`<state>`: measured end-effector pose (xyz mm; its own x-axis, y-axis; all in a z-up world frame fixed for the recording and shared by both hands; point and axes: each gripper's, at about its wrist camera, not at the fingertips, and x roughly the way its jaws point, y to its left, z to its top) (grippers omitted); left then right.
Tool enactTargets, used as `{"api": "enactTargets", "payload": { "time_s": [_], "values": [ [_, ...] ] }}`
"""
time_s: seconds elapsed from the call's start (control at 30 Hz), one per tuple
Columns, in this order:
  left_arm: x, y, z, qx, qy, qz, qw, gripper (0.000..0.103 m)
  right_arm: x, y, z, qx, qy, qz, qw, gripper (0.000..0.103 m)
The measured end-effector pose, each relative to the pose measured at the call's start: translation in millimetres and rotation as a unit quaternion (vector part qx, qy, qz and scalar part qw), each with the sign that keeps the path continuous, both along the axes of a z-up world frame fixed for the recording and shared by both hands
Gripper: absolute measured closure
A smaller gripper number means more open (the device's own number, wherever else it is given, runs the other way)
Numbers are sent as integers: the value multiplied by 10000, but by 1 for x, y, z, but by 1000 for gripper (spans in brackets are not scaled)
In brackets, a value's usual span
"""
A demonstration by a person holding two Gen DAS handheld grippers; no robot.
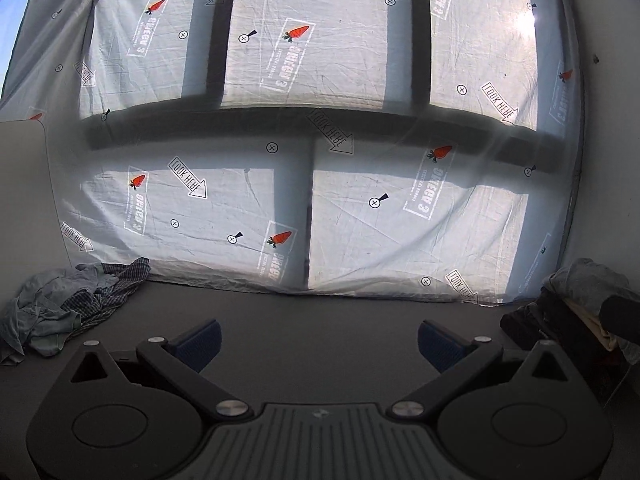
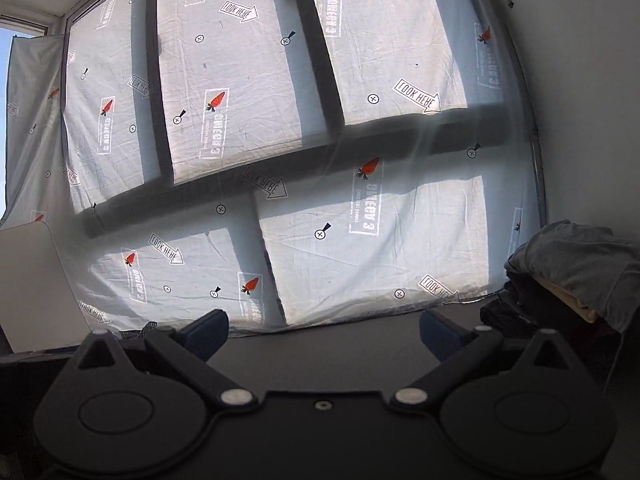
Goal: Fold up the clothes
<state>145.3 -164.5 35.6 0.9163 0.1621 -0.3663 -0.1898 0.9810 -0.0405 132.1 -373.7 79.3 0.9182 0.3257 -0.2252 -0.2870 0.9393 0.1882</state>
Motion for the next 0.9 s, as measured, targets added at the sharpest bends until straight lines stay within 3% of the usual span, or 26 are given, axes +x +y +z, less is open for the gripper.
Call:
{"api": "enactTargets", "payload": {
  "time_s": [0.2, 0.47, 0.73, 0.9],
  "values": [
    [-60, 41, -7, 207, 265, -78, 9994, 0, -53, 50, -15, -88, 531, 109, 9985, 0],
    [-127, 79, -20, 135, 699, -27, 9975, 0, -118, 92, -30, -742, 961, 9, 9926, 0],
    [-180, 99, -34, -74, 1174, -3, 9931, 0, -142, 108, -43, -1132, 1383, -123, 9838, 0],
    [-193, 103, -41, -38, 1319, 11, 9913, 0, -155, 117, -51, -1367, 1643, -207, 9767, 0]
  ]
}}
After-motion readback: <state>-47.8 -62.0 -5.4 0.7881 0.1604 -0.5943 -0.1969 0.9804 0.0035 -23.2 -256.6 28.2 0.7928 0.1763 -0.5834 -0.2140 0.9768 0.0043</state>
